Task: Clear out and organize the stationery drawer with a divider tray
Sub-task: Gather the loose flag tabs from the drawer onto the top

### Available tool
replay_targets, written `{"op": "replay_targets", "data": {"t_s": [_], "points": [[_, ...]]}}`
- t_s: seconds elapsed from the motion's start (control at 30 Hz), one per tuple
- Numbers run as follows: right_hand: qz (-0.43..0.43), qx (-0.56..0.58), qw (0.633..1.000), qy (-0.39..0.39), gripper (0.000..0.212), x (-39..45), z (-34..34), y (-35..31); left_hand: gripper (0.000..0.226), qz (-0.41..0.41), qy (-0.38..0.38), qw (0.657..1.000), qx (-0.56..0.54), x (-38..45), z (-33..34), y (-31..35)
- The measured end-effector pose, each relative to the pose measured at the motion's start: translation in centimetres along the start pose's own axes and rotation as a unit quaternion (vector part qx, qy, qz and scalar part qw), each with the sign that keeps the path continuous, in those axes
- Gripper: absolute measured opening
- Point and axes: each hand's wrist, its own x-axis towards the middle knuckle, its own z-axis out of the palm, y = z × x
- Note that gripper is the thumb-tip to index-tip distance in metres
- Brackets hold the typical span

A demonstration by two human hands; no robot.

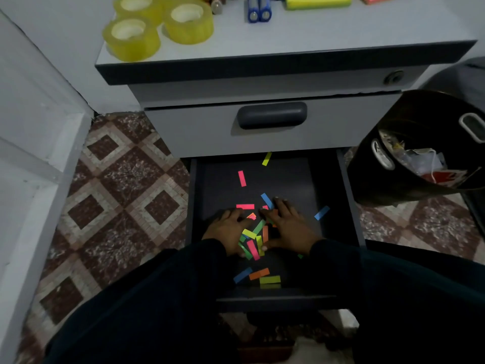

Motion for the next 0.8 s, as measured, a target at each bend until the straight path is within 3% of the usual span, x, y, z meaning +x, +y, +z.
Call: {"op": "replay_targets", "data": {"t_s": [0.17, 0.33, 0.5, 0.8], "points": [[-0.068, -0.073, 0.995, 0.002, 0.089, -0.7, 2.0, -0.5, 0.072, 0.010, 0.037, 0.998, 0.040, 0.0, 0.5, 0.3], [-0.100, -0.075, 0.991, 0.040, 0.054, -1.0, 2.0, -0.5, 0.058, -0.006, 0.017, 1.000, 0.017, -0.3, 0.3, 0.4], [-0.082, -0.047, 0.995, 0.031, 0.045, -1.1, 1.4, -0.5, 0.056, -0.062, 0.029, 0.995, -0.066, -0.6, 0.3, 0.2], [0.018, 0.072, 0.997, 0.031, 0.040, -0.6, 1.4, 0.0, 0.035, -0.074, -0.003, 0.996, -0.042, -0.3, -0.1, 0.2]]}}
